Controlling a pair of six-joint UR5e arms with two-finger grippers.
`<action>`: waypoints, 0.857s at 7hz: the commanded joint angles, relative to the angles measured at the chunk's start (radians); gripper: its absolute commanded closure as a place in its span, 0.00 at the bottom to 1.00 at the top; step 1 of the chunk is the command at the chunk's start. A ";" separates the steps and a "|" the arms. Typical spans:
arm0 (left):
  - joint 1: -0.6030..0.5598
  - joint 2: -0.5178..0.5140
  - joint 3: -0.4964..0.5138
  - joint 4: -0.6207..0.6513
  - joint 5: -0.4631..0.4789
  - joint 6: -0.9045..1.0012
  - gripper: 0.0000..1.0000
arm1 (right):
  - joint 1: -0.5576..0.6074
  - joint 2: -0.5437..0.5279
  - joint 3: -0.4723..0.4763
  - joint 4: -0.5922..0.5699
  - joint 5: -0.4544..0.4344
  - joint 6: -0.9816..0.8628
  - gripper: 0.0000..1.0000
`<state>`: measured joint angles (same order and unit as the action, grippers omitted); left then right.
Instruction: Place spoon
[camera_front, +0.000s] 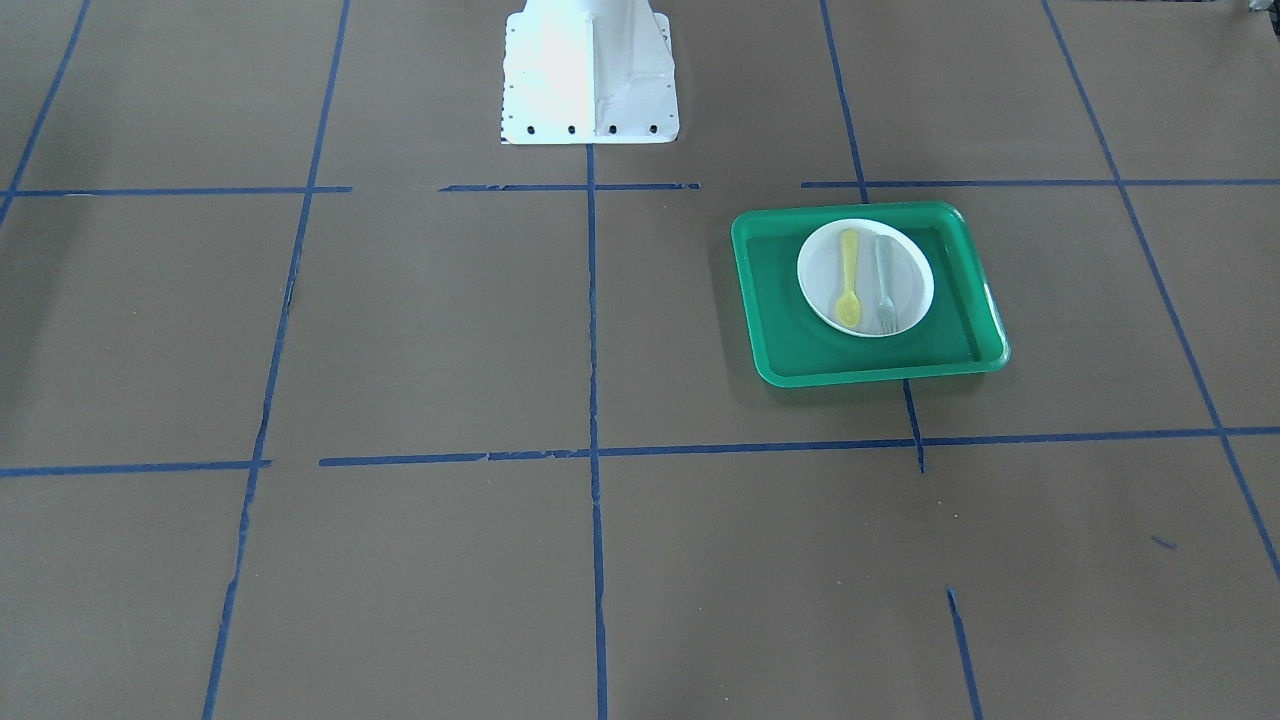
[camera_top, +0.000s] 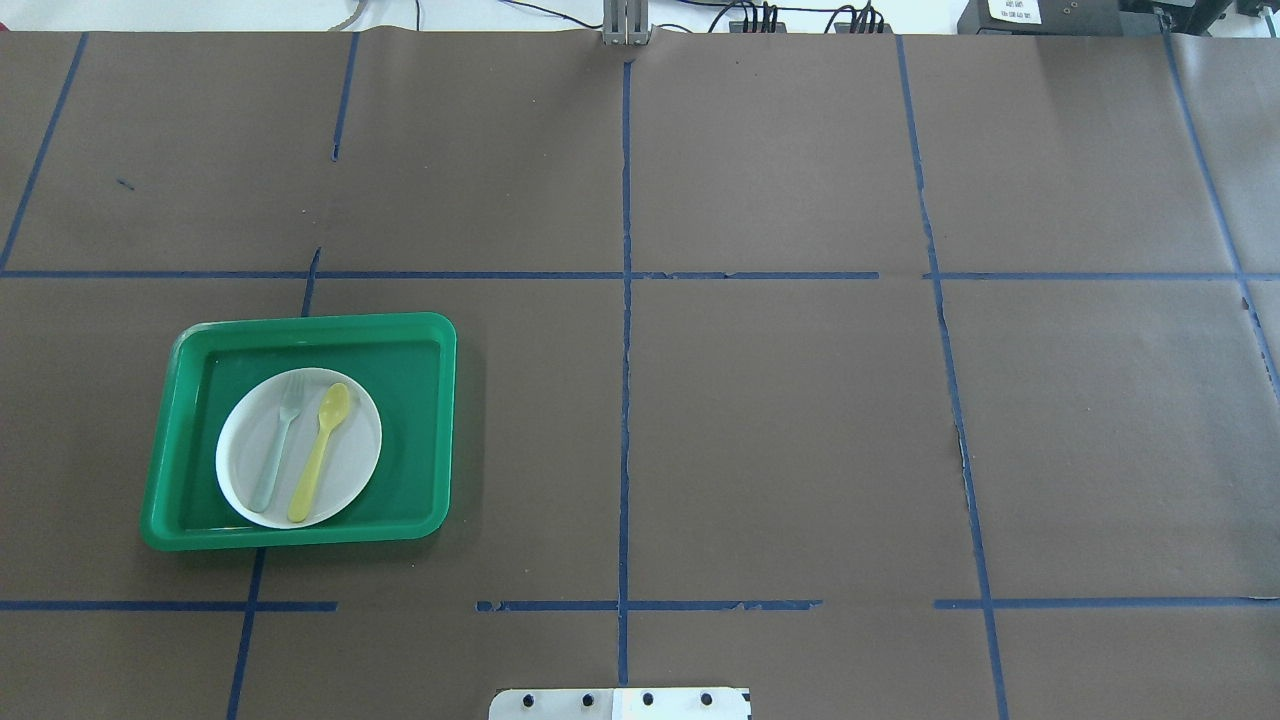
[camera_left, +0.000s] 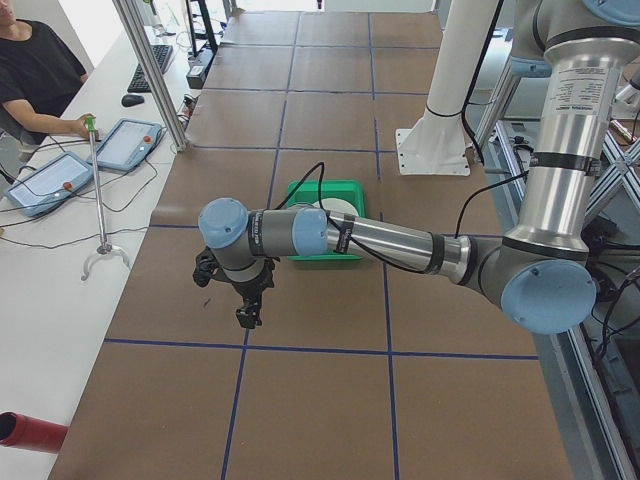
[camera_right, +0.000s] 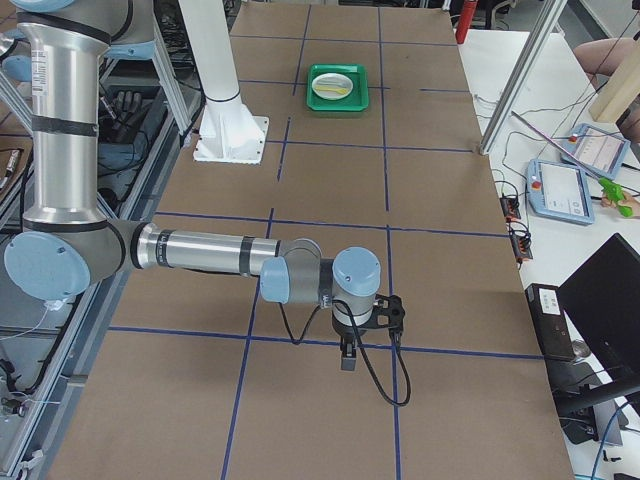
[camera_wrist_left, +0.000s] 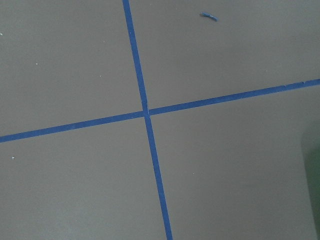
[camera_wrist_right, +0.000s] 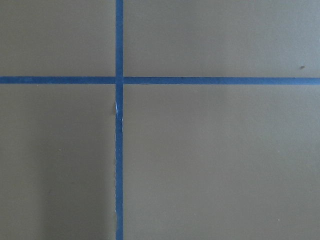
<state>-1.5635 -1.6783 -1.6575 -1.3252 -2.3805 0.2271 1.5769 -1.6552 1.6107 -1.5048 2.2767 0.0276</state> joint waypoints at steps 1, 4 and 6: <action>0.040 0.011 -0.054 -0.090 -0.005 -0.053 0.00 | 0.000 0.000 0.000 0.000 0.000 0.000 0.00; 0.351 -0.024 -0.179 -0.300 -0.010 -0.621 0.00 | 0.000 0.000 0.000 0.000 0.001 0.000 0.00; 0.579 -0.082 -0.176 -0.451 0.166 -0.939 0.00 | 0.000 0.000 0.000 0.000 0.000 0.000 0.00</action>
<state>-1.1174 -1.7284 -1.8312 -1.7013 -2.3038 -0.5399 1.5769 -1.6552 1.6107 -1.5048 2.2769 0.0276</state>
